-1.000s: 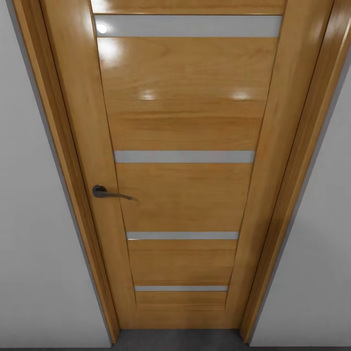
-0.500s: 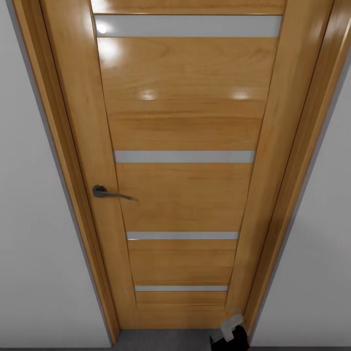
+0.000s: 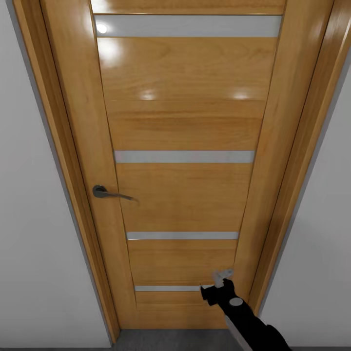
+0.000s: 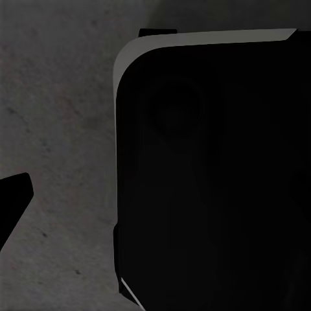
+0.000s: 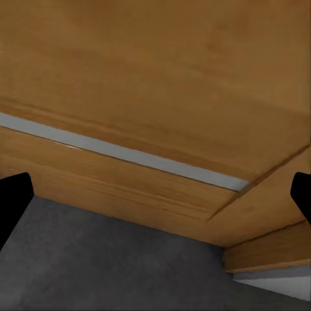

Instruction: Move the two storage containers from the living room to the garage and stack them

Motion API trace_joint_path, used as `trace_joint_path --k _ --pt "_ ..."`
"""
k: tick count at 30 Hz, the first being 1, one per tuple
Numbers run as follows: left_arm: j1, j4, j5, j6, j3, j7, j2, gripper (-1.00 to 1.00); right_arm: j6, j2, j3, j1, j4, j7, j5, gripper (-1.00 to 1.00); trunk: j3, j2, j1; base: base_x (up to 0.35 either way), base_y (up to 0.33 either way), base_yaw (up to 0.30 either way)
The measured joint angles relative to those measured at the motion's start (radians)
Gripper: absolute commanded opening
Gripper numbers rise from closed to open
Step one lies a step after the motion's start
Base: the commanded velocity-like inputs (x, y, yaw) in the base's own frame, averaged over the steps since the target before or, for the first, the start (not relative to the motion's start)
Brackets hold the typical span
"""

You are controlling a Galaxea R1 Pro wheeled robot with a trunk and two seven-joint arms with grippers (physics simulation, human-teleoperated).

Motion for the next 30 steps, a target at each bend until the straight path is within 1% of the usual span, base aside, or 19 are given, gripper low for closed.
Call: trace_joint_path --k 3,5,6,7,9,10,11,14,18,23,24,28,30 --pt "0.000 0.000 0.000 0.000 0.000 0.000 0.000 1.00 0.006 0.001 0.001 -0.017 -0.018 0.021 -0.006 1.00 0.000 0.000 0.000 0.000 0.000 0.000" --pt "0.000 0.000 0.000 0.000 0.000 0.000 0.000 1.00 0.026 0.009 0.002 -0.024 -0.046 0.035 -0.007 1.00 0.000 0.000 0.000 0.000 0.000 0.000" --pt "0.000 0.000 0.000 0.000 0.000 0.000 0.000 1.00 0.050 0.017 0.002 -0.027 -0.073 0.041 -0.007 1.00 0.000 0.000 0.000 0.000 0.000 0.000" --pt "0.000 0.000 0.000 0.000 0.000 0.000 0.000 1.00 0.097 0.033 0.003 -0.029 -0.121 0.046 -0.008 1.00 0.000 0.000 0.000 0.000 0.000 0.000" --pt "0.000 0.000 0.000 0.000 0.000 0.000 0.000 1.00 0.163 0.057 0.003 -0.036 -0.189 0.050 -0.009 1.00 0.000 0.000 0.000 0.000 0.000 0.000" --pt "0.000 0.000 0.000 0.000 0.000 0.000 0.000 1.00 0.190 0.066 0.003 -0.045 -0.216 0.053 -0.009 1.00 0.000 0.000 0.000 0.000 0.000 0.000" --pt "0.000 0.000 0.000 0.000 0.000 0.000 0.000 1.00 0.201 0.069 0.003 -0.050 -0.226 0.057 -0.010 1.00 0.000 0.000 0.000 0.000 0.000 0.000" --pt "0.000 0.000 0.000 0.000 0.000 -0.001 0.000 1.00 0.235 0.080 0.003 -0.076 -0.249 0.090 -0.013 1.00 0.000 0.000 0.000 0.000 0.000 0.000" --pt "0.000 0.000 0.000 0.000 -0.001 0.000 0.000 1.00 0.271 0.091 0.004 -0.119 -0.263 0.169 -0.032 1.00 0.000 0.000 0.000 0.000 0.000 0.000" --pt "0.000 0.000 0.000 0.000 0.000 0.000 0.000 1.00 0.305 0.106 0.005 -0.145 -0.270 0.196 -0.039 1.00 0.000 0.000 0.000 0.000 0.000 0.000" --pt "0.000 0.000 0.000 0.000 0.000 0.000 0.000 1.00 0.317 0.115 0.005 -0.152 -0.273 0.201 -0.040 1.00 0.000 0.000 0.000 0.000 0.000 0.000" --pt "0.000 0.000 0.000 0.000 0.000 0.000 0.000 1.00 0.345 0.139 0.006 -0.177 -0.280 0.209 -0.044 1.00 0.000 0.000 0.000 0.000 0.000 0.000" --pt "0.000 0.000 0.000 0.000 0.000 0.000 0.000 1.00 0.357 0.145 0.006 -0.192 -0.282 0.221 -0.050 1.00 0.000 0.000 0.000 0.000 0.000 0.000"
